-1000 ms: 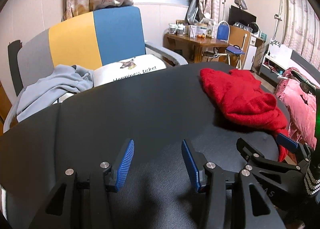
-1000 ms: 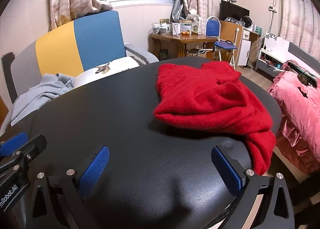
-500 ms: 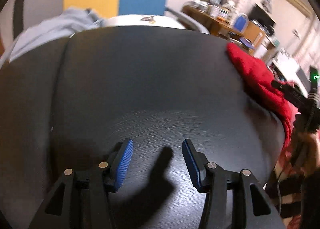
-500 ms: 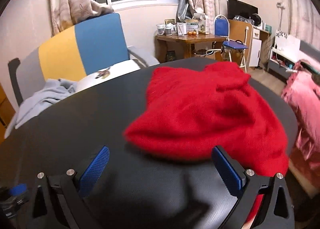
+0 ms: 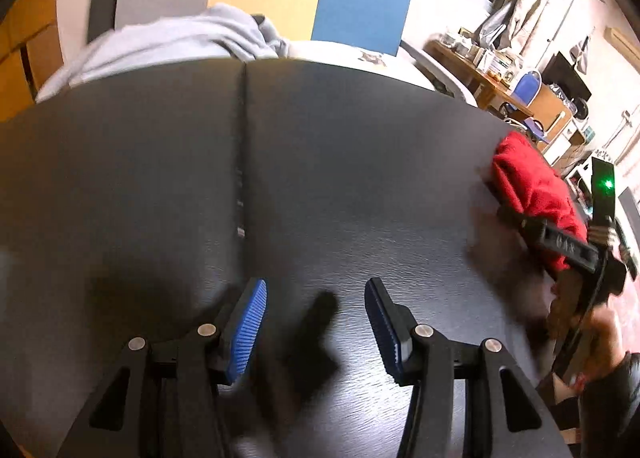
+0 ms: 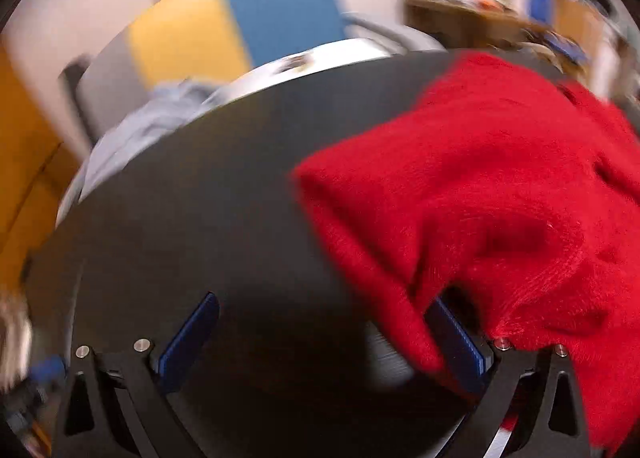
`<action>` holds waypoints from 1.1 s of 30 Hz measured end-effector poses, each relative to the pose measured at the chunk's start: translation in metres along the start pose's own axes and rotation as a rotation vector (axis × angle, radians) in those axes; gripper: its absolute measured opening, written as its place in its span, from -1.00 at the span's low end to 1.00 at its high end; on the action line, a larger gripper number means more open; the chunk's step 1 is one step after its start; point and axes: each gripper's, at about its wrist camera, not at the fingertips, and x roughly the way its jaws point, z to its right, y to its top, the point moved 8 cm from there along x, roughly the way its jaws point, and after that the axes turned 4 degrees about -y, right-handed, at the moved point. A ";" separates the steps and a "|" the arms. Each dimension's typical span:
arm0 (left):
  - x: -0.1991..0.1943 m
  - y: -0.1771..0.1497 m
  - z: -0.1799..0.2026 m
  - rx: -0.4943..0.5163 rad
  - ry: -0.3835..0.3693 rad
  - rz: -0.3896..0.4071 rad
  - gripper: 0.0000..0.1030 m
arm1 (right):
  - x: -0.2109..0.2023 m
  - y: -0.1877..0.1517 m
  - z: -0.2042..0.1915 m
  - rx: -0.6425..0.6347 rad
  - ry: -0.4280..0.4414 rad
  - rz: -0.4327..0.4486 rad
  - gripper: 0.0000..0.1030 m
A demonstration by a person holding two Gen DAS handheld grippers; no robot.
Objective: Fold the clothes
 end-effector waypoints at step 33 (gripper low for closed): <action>0.045 0.018 0.100 0.126 -0.205 -0.090 0.02 | -0.068 0.034 0.228 1.010 0.329 0.315 1.00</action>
